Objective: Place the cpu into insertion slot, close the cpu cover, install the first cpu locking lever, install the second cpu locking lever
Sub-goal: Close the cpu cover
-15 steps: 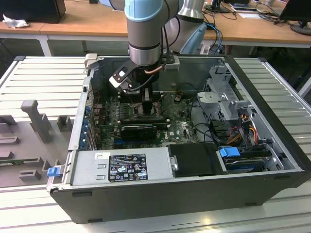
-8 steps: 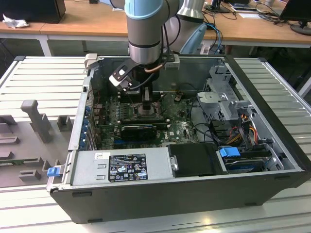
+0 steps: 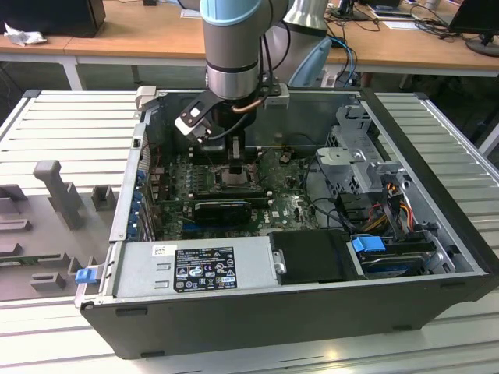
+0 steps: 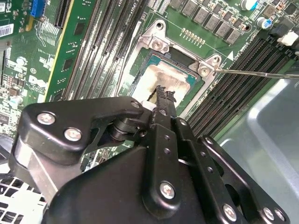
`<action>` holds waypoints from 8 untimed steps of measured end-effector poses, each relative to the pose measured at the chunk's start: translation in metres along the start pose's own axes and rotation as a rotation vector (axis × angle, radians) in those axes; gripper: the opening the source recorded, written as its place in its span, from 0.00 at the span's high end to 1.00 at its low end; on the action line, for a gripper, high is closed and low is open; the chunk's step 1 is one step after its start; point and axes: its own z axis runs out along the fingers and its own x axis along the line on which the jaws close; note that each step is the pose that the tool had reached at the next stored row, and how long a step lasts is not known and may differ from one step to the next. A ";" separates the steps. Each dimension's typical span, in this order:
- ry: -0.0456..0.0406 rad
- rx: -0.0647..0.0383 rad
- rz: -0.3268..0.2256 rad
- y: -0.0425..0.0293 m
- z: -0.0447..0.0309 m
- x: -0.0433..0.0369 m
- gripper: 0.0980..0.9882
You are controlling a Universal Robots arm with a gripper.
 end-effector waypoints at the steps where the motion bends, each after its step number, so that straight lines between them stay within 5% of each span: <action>1: -0.0003 0.001 0.000 0.0018 0.0000 0.0000 0.99; 8: -0.0003 0.001 0.000 0.0094 0.0005 0.0003 0.99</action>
